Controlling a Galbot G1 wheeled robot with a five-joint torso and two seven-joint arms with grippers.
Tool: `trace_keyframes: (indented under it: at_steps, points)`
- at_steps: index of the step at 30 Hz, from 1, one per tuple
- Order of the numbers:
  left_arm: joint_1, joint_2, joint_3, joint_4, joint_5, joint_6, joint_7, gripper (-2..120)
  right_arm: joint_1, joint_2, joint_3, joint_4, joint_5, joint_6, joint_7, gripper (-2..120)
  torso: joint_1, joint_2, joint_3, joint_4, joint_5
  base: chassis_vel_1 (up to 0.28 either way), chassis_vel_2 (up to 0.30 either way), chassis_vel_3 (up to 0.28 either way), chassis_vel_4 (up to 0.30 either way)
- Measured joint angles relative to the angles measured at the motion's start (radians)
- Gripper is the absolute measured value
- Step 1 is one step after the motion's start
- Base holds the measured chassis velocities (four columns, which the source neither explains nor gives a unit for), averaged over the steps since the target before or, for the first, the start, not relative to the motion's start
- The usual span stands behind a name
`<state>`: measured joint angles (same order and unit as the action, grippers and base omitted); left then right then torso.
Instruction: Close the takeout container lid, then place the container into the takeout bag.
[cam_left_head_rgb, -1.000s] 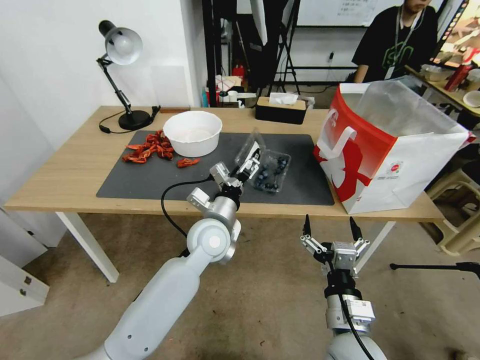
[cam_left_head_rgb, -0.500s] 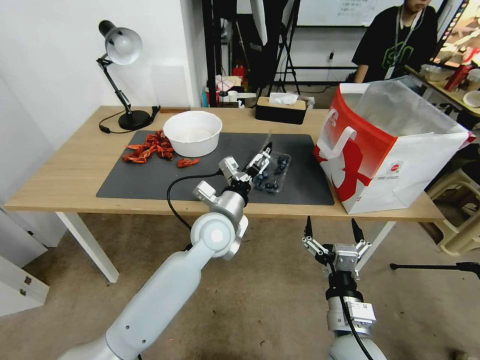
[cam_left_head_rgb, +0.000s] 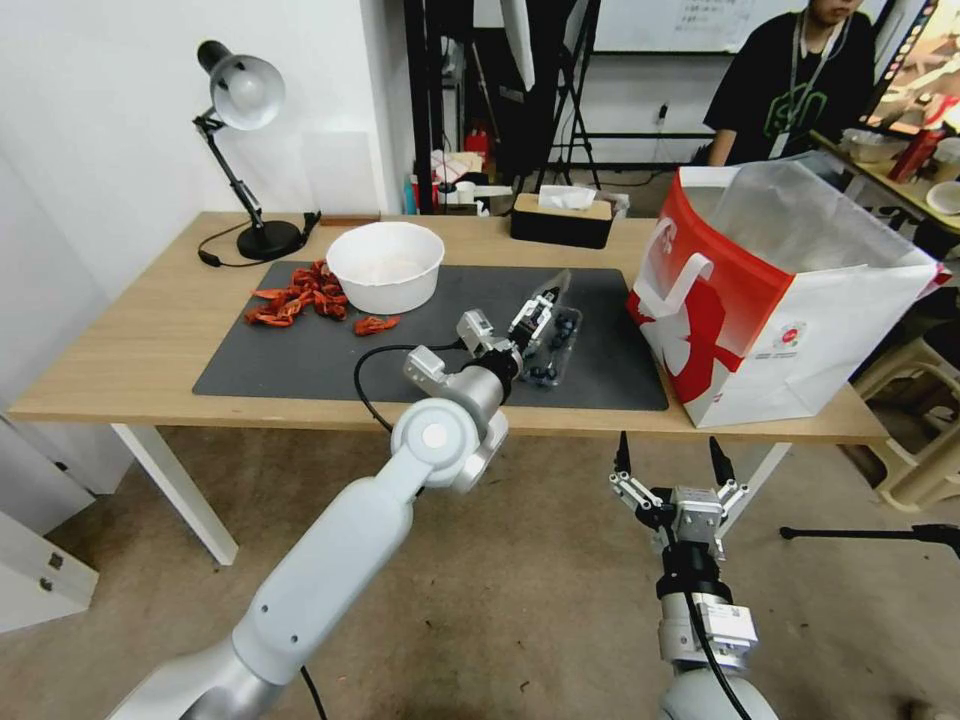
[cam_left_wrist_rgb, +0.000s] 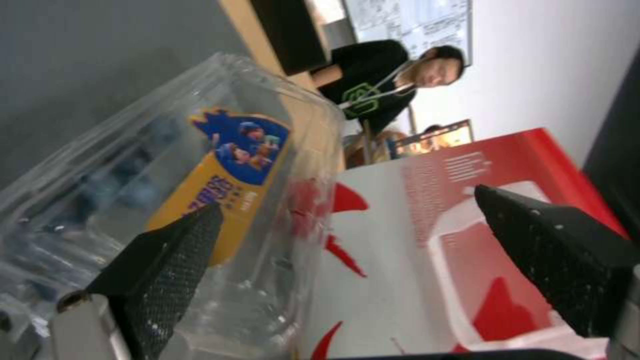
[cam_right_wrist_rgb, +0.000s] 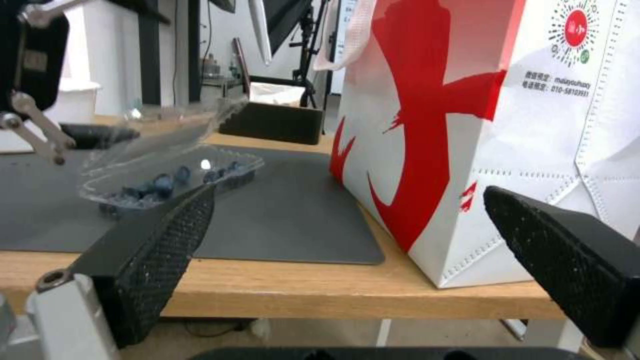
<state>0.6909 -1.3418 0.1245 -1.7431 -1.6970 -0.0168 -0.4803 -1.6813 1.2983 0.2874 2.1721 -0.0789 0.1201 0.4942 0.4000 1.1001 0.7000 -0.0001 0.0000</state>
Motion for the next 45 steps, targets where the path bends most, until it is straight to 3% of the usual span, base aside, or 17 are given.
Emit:
trace_keyframes:
  at_steps: [7, 9, 13, 15, 25, 28, 37, 40, 45]
  points:
    - [-0.009, -0.008, 0.007, 0.021, -0.011, 0.024, -0.049, 85, 0.015, -0.002, 0.003, 0.0, 0.013, -0.009, 0.0, 100, 0.0, 0.0, 0.0, 0.0, 0.0, 0.0, 0.0, 0.0, 0.0]
    - [-0.009, -0.009, 0.016, 0.03, -0.001, 0.028, -0.061, 72, 0.028, -0.007, 0.008, 0.006, 0.041, -0.022, 0.0, 100, 0.0, 0.0, 0.0, 0.0001, -0.0001, 0.0, 0.0, 0.0, 0.0]
    - [-0.009, -0.008, 0.022, 0.032, 0.011, 0.029, -0.074, 62, 0.047, -0.013, 0.013, 0.012, 0.08, -0.04, 0.002, 100, 0.0, 0.0, 0.0, 0.0001, 0.0, 0.0, 0.0, 0.0, 0.0]
    - [-0.009, -0.006, 0.027, 0.034, 0.024, 0.029, -0.086, 50, 0.076, -0.025, 0.016, 0.019, 0.138, -0.069, 0.005, 100, 0.0, 0.0, 0.0, 0.0, 0.0, 0.0, 0.0, 0.0, 0.0]
    - [-0.021, -0.003, 0.052, 0.053, 0.055, 0.04, -0.135, 17, 0.189, -0.069, 0.018, 0.03, 0.389, -0.2, 0.041, 100, 0.0, 0.0, 0.0, -0.0001, 0.0, 0.0, 0.0, 0.0, 0.0]
    - [-0.02, -0.001, 0.053, 0.055, 0.066, 0.041, -0.142, 3, 0.237, -0.094, 0.017, 0.032, 0.523, -0.254, 0.056, 100, 0.0, 0.0, 0.0, 0.0001, 0.0, 0.0, 0.0, 0.0, 0.0]
    - [-0.018, 0.008, 0.061, 0.054, 0.082, 0.044, -0.153, 0, 0.359, -0.155, 0.007, 0.017, 0.822, -0.334, 0.097, 100, 0.0, 0.0, 0.0, 0.0001, 0.0001, 0.0, 0.0, 0.0, 0.0]
    - [-0.018, 0.009, 0.07, 0.055, 0.094, 0.047, -0.157, 0, 0.455, -0.177, -0.008, -0.011, 0.981, -0.366, 0.131, 100, 0.0, 0.0, 0.0, 0.0002, 0.0, 0.0, 0.0, 0.0, 0.0]
    - [-0.018, 0.01, 0.075, 0.055, 0.102, 0.047, -0.158, 0, 0.541, -0.185, -0.028, -0.048, 1.073, -0.38, 0.156, 100, 0.0, 0.0, 0.0, -0.0001, 0.0, 0.0, 0.0, 0.0, 0.0]
